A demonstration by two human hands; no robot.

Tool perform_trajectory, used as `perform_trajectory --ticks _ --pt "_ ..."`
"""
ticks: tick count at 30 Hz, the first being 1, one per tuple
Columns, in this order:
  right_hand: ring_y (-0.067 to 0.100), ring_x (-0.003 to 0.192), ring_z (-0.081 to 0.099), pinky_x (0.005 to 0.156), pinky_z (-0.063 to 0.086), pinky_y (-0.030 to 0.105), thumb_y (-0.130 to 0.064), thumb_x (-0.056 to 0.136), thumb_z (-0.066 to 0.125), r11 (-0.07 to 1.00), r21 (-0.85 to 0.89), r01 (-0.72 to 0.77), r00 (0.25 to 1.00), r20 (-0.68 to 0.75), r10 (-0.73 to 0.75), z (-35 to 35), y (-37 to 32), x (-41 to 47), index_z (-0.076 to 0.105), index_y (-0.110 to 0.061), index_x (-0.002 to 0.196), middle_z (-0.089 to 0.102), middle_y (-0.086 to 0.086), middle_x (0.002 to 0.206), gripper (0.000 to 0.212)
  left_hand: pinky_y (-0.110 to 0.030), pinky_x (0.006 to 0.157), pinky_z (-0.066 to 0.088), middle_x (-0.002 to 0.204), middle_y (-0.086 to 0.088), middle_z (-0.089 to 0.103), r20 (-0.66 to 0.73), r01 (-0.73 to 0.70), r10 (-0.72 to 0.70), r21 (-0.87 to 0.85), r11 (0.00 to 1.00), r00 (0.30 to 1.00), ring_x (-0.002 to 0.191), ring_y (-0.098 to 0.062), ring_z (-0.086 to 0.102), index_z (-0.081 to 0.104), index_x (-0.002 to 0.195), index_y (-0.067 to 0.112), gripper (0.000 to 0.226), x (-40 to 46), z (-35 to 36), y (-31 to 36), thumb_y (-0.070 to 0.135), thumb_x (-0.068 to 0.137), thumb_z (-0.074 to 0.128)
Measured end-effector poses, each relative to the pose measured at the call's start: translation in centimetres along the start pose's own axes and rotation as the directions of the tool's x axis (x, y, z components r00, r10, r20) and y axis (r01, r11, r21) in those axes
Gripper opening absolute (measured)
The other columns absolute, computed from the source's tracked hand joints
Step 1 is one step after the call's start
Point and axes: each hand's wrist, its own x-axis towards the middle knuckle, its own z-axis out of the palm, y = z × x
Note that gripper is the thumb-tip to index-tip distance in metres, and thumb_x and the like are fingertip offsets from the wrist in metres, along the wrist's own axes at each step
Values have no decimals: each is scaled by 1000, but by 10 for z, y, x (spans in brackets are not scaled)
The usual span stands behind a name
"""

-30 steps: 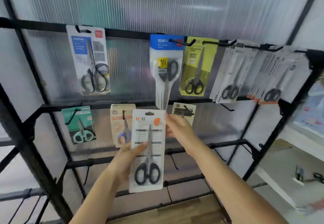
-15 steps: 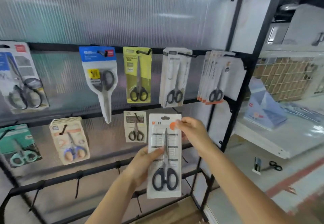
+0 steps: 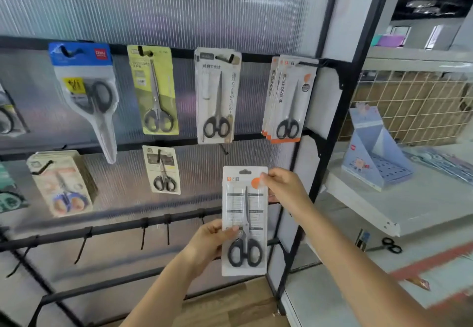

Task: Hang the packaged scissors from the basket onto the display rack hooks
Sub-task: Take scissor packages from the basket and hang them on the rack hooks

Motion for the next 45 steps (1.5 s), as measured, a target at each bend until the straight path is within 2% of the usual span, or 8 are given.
perform_trajectory --ticks 3,7,13,15,20,26,33,45 --pt "12 73 63 55 52 14 -19 94 56 998 -59 2 1000 16 -1 3 11 16 63 -8 86 67 8 86 16 -44 92 52 105 -9 72 -59 21 -20 8 1000 998 101 -27 67 69 106 11 20 8 -2 -6 15 87 62" --pt "20 79 66 59 55 20 -21 95 55 999 -39 -19 999 47 20 19 22 39 62 -13 83 68 11 87 16 -40 83 55 104 -9 72 -124 39 -39 -3 999 992 97 -26 69 70 103 13 17 26 -16 -7 13 88 61" --pt "11 71 62 51 47 13 -25 95 55 997 -78 3 1000 24 -1 35 25 76 63 -12 91 69 8 88 16 -31 71 57 99 -8 74 -133 15 -17 -14 1000 991 89 -22 71 69 103 12 17 61 -36 -5 14 90 60" --pt "13 73 64 55 50 18 -27 95 54 996 -89 -6 1000 17 7 39 26 88 63 -12 91 70 10 90 18 -31 69 57 96 -8 74 -143 14 -18 -27 1000 990 85 -21 71 70 101 11 15 73 -40 -3 12 89 60" --pt "26 81 68 74 57 43 -29 94 54 992 -121 -18 1000 -2 18 40 30 111 64 -9 87 70 12 87 23 -49 90 49 98 -13 73 -145 15 -18 -22 1000 989 91 -32 67 69 103 9 18 98 -48 -1 16 88 63" --pt "22 83 67 79 55 49 -34 93 54 984 -179 -7 1000 21 11 48 31 124 62 -18 82 69 7 87 21 -23 64 56 102 -10 73 -137 -7 -3 -77 997 991 86 -19 71 68 104 6 17 116 -56 -3 7 91 57" --pt "33 81 66 75 53 55 -32 93 53 978 -204 53 998 40 -46 52 31 132 61 -7 81 68 18 84 29 -42 97 49 107 -8 72 -135 -4 -9 -95 995 991 103 -25 67 69 107 6 21 127 -64 -2 10 88 62" --pt "32 77 66 69 53 54 -28 92 56 972 -205 118 993 13 -118 53 36 128 60 -11 73 68 16 79 26 -41 101 45 114 -8 69 -54 2 -10 -136 991 998 110 -24 63 68 112 7 33 134 -72 -8 13 79 66"
